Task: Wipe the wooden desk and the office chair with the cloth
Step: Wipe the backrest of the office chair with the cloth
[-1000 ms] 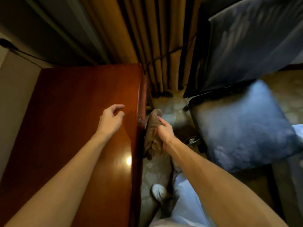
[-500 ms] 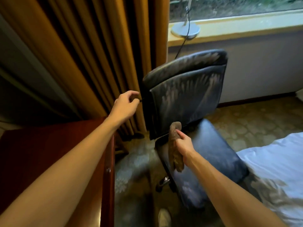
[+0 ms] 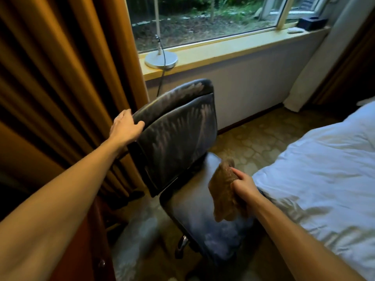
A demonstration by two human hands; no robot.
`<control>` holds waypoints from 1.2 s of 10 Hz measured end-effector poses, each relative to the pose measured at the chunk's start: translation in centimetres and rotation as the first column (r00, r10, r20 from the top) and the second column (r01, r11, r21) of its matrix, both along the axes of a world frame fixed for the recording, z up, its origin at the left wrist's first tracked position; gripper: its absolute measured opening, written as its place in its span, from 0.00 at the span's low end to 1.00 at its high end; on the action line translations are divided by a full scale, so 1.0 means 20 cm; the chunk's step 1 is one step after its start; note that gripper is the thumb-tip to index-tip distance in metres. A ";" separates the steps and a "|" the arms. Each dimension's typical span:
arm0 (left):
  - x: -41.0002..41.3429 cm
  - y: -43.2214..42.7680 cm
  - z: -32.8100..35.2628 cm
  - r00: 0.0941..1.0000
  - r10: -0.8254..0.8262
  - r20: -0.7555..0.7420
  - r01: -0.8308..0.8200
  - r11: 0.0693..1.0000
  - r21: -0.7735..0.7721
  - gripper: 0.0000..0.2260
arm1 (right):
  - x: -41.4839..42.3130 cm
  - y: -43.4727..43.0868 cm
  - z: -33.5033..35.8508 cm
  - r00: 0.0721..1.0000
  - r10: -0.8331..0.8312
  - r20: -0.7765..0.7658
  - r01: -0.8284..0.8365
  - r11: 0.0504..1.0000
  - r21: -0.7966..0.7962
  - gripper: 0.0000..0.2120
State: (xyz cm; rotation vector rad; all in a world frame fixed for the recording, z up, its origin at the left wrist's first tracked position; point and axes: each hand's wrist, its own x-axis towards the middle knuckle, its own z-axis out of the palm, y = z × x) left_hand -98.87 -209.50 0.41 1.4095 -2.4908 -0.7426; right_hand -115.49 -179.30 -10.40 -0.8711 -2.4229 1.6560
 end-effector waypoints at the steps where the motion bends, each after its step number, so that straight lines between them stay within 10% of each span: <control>1: 0.00 -0.10 -0.10 0.996 0.017 0.084 -0.020 0.999 0.039 0.35 | 0.13 0.28 0.11 0.556 0.780 0.286 -0.784 0.607 -0.132 0.31; 4: -0.01 -0.05 -0.26 0.997 0.065 0.033 -0.067 0.997 0.047 0.38 | -0.02 0.51 0.09 0.682 0.680 0.269 -0.705 0.709 -0.002 0.21; 8: -0.60 0.56 -0.41 0.957 -0.288 -0.025 0.243 0.847 -0.472 0.29 | -0.56 0.77 0.00 0.705 0.645 0.296 -0.683 0.729 0.040 0.16; 11: -1.24 1.17 -1.03 0.797 -0.407 0.446 0.482 0.874 -0.064 0.22 | -1.39 0.96 -0.54 0.471 0.768 0.435 -0.821 0.561 -0.102 0.20; 12: -1.51 1.36 -1.16 0.608 -0.478 0.634 0.549 0.830 0.100 0.24 | -1.67 1.01 -0.61 0.427 0.782 0.455 -0.807 0.556 -0.199 0.18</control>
